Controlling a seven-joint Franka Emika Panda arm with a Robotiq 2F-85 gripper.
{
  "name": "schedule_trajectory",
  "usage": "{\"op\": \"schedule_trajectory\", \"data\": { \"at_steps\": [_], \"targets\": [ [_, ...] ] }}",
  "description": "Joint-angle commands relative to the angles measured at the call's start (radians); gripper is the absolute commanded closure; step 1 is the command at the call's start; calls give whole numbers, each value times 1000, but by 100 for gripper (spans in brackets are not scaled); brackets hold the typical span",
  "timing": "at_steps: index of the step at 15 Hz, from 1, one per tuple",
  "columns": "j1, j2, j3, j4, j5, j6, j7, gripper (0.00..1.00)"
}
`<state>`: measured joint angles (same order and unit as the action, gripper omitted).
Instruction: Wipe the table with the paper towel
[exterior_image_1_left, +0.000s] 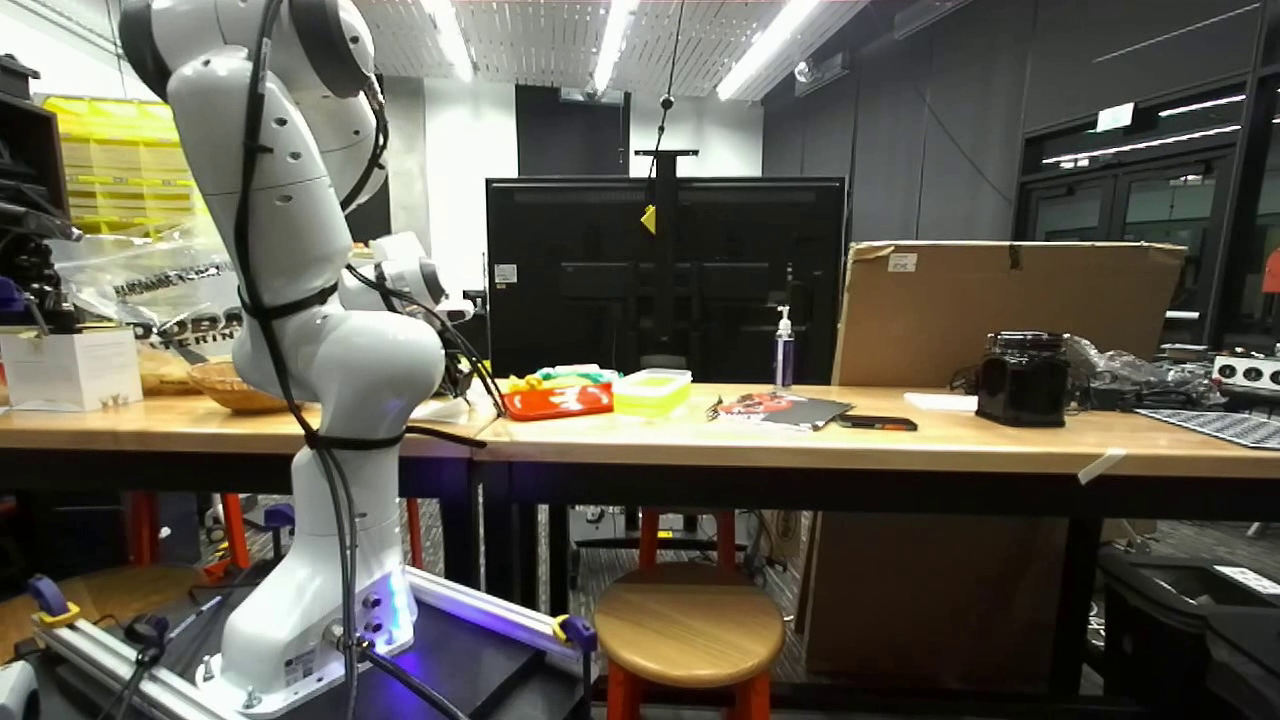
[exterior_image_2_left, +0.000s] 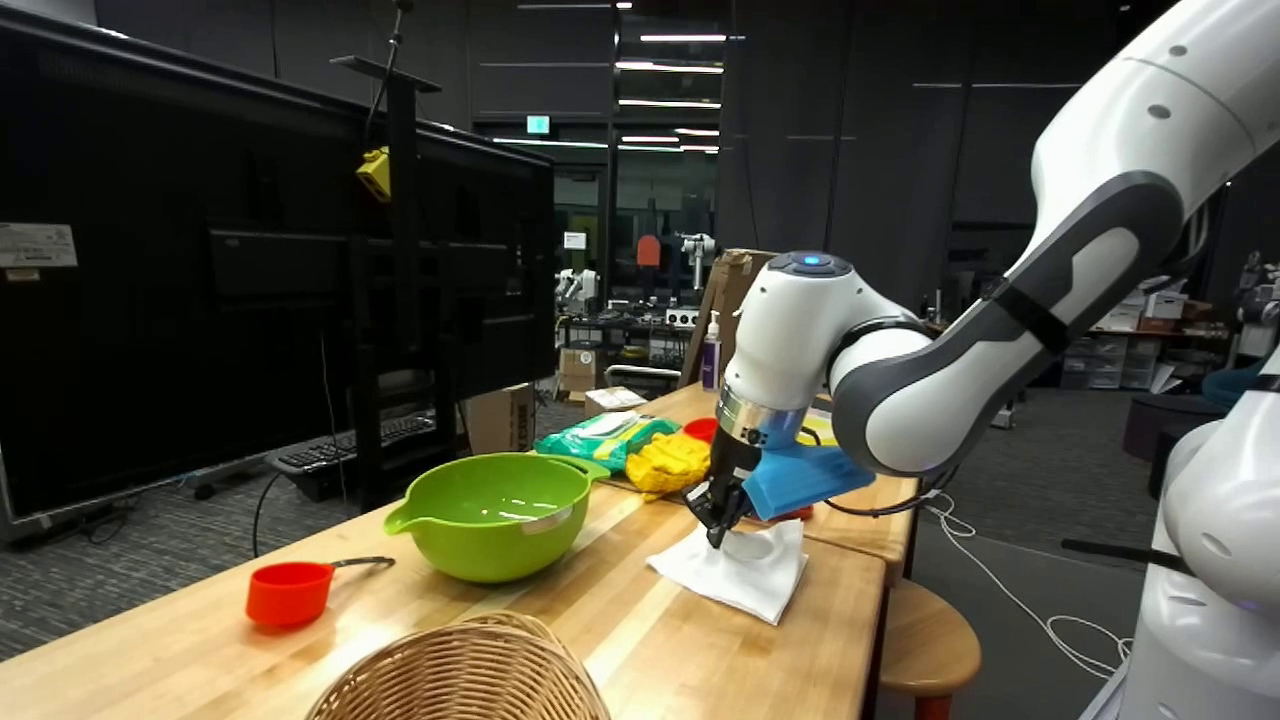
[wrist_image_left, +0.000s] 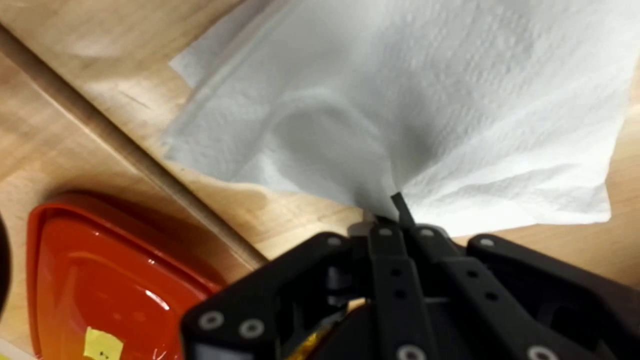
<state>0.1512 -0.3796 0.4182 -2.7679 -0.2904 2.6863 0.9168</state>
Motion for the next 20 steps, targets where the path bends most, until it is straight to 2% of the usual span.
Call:
{"op": "schedule_trajectory", "data": {
  "at_steps": [1, 8, 14, 20],
  "targets": [
    [18, 90, 18, 15, 30, 14, -71, 100],
    [40, 224, 29, 156, 7, -24, -267, 100],
    [65, 313, 14, 286, -13, -129, -408, 100],
    [59, 275, -25, 248, 4, -141, -384, 100]
  ]
}}
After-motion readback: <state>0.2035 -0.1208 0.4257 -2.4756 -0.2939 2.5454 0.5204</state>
